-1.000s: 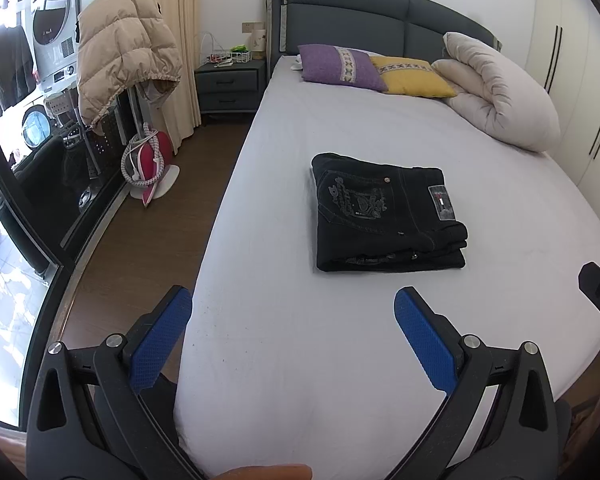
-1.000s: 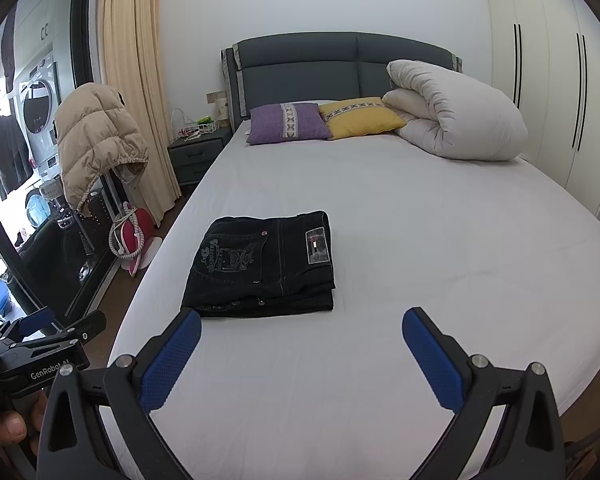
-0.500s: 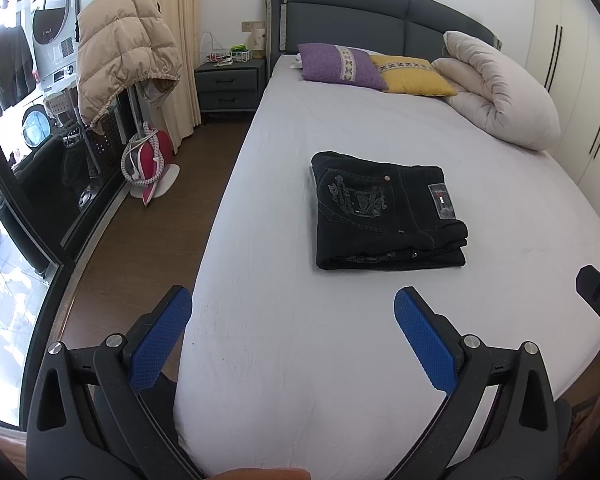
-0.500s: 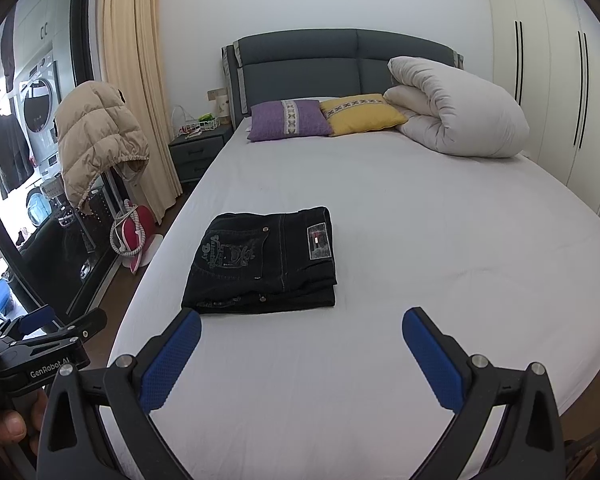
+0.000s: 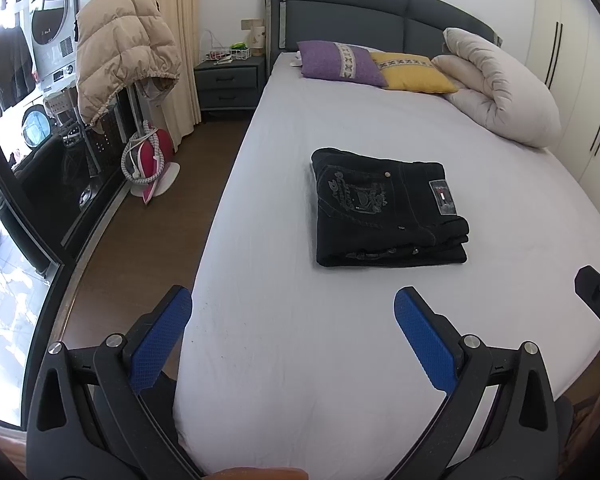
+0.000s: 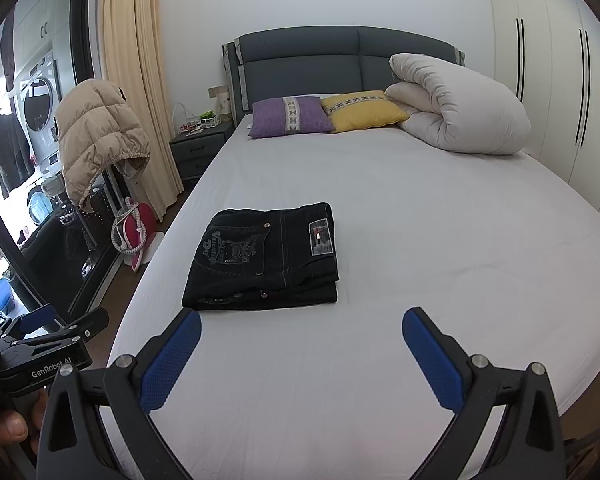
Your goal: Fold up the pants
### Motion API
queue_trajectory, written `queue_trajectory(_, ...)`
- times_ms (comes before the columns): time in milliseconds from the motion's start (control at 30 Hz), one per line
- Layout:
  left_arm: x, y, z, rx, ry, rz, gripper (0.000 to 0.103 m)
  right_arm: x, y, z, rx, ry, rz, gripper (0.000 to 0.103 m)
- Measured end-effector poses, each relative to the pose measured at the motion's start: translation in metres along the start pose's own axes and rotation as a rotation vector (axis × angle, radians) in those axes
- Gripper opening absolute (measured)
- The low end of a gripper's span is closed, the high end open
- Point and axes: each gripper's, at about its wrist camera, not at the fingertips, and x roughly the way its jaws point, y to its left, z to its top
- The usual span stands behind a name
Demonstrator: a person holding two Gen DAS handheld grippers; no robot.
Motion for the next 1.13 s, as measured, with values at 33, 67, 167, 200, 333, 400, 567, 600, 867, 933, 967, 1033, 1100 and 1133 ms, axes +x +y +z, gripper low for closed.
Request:
queue_trajectory(33,0.0,0.0,0.0,0.0,-0.001,-0.001,0.103,0.001,-0.001,0.001,0.0,0.001,0.001,0.103)
queue_trajectory(67,0.0,0.0,0.001,0.001,0.0,0.0,0.103,0.001,-0.001,0.001,0.0,0.001,0.001,0.103)
queue_trajectory(167,0.0,0.0,0.001,0.001,0.0,-0.001,0.103,0.001,0.0,0.0,0.001,0.003,0.002,0.103)
queue_trajectory(200,0.0,0.0,0.001,0.002,0.0,-0.001,0.103,0.001,0.0,0.0,0.001,0.004,0.002,0.103)
queue_trajectory(333,0.001,0.0,0.0,0.003,0.002,-0.001,0.103,0.002,0.0,0.0,0.0,0.005,0.003,0.103)
queue_trajectory(400,0.001,0.0,-0.001,0.003,0.002,-0.002,0.103,0.002,0.0,0.0,0.0,0.005,0.003,0.103)
queue_trajectory(567,0.001,0.0,-0.001,0.002,0.003,-0.002,0.103,0.001,0.001,-0.001,0.0,0.006,0.003,0.103)
queue_trajectory(600,0.002,0.001,-0.001,0.002,0.004,-0.003,0.103,0.002,0.0,0.0,0.0,0.006,0.003,0.103)
queue_trajectory(867,0.005,0.002,-0.001,0.006,0.008,-0.008,0.103,0.007,0.0,0.002,-0.006,0.013,0.016,0.103)
queue_trajectory(933,0.005,0.002,-0.002,0.006,0.009,-0.009,0.103,0.007,0.001,0.001,-0.006,0.014,0.015,0.103)
queue_trajectory(967,0.006,0.003,-0.001,0.008,0.011,-0.011,0.103,0.008,0.001,0.002,-0.006,0.015,0.017,0.103)
queue_trajectory(1033,0.008,0.003,-0.001,0.01,0.013,-0.014,0.103,0.009,0.0,0.002,-0.006,0.018,0.018,0.103)
queue_trajectory(1100,0.011,0.004,0.002,0.014,0.014,-0.018,0.103,0.01,0.001,0.001,-0.006,0.022,0.021,0.103)
queue_trajectory(1133,0.01,0.004,0.001,0.014,0.014,-0.019,0.103,0.012,0.0,0.002,-0.007,0.024,0.023,0.103)
